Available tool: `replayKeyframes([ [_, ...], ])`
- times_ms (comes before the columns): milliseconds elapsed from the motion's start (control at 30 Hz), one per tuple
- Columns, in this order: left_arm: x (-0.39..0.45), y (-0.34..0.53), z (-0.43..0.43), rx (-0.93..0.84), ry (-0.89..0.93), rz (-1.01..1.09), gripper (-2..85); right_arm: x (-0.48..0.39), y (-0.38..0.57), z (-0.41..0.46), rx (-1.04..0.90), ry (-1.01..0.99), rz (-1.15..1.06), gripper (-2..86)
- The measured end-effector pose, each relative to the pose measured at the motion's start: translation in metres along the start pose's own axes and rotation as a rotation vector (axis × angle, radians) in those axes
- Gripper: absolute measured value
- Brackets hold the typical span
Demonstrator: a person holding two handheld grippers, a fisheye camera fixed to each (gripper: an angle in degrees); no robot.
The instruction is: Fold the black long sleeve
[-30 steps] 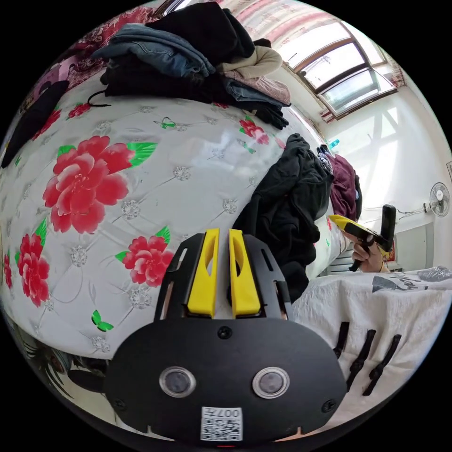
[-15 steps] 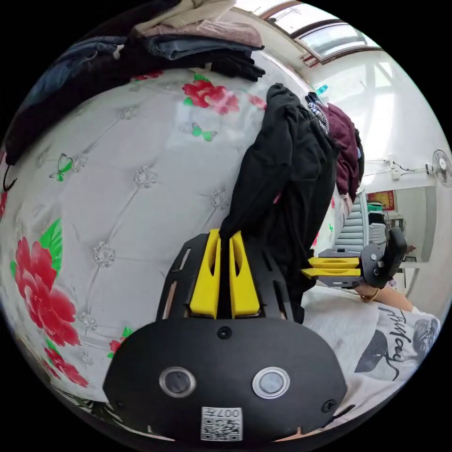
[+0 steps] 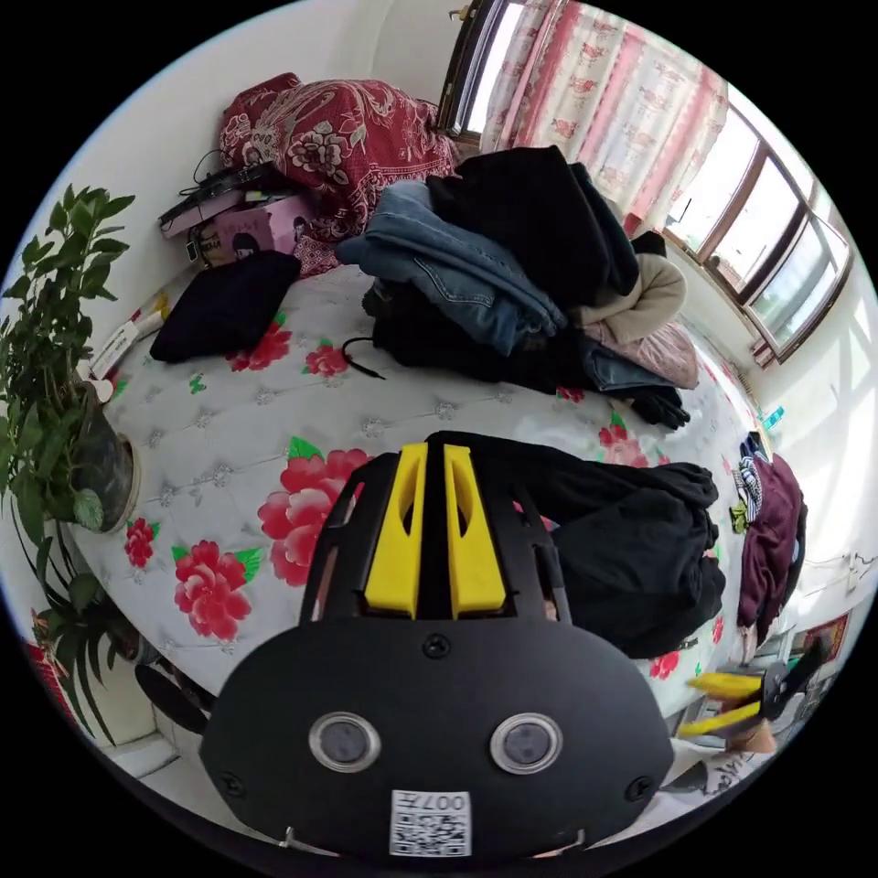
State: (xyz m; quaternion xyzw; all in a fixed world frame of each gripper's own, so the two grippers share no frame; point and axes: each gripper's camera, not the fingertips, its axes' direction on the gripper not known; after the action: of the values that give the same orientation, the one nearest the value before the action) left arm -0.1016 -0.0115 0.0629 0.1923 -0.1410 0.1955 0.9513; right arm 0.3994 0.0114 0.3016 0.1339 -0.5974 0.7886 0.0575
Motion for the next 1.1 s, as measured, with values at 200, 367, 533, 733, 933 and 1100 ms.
replayKeyframes([
  [200, 0.012, 0.077, -0.003, -0.046, 0.236, 0.138, 7.3, 0.154, 0.103, -0.100, 0.186, 0.333, 0.614, 9.5],
  [367, 0.151, 0.059, 0.033, -0.140, 0.478, 0.449, 13.2, 0.226, 0.154, -0.171, 0.353, 0.434, 0.863, 10.3],
  [533, 0.279, 0.022, 0.090, -0.268, 0.568, 0.566, 16.5, 0.263, 0.165, -0.168, 0.321, 0.461, 0.964, 10.4],
  [733, 0.349, 0.044, 0.168, -0.527, 0.324, 0.755, 4.9, 0.294, 0.165, -0.131, 0.159, 0.388, 0.993, 9.3],
  [933, 0.228, 0.031, 0.073, -0.288, 0.719, 0.477, 3.2, 0.286, 0.148, -0.120, 0.104, 0.354, 0.886, 4.6],
  [1100, 0.089, 0.068, -0.052, 0.021, 0.700, 0.229, 2.7, 0.209, 0.098, -0.150, 0.244, 0.366, 0.573, 1.9],
])
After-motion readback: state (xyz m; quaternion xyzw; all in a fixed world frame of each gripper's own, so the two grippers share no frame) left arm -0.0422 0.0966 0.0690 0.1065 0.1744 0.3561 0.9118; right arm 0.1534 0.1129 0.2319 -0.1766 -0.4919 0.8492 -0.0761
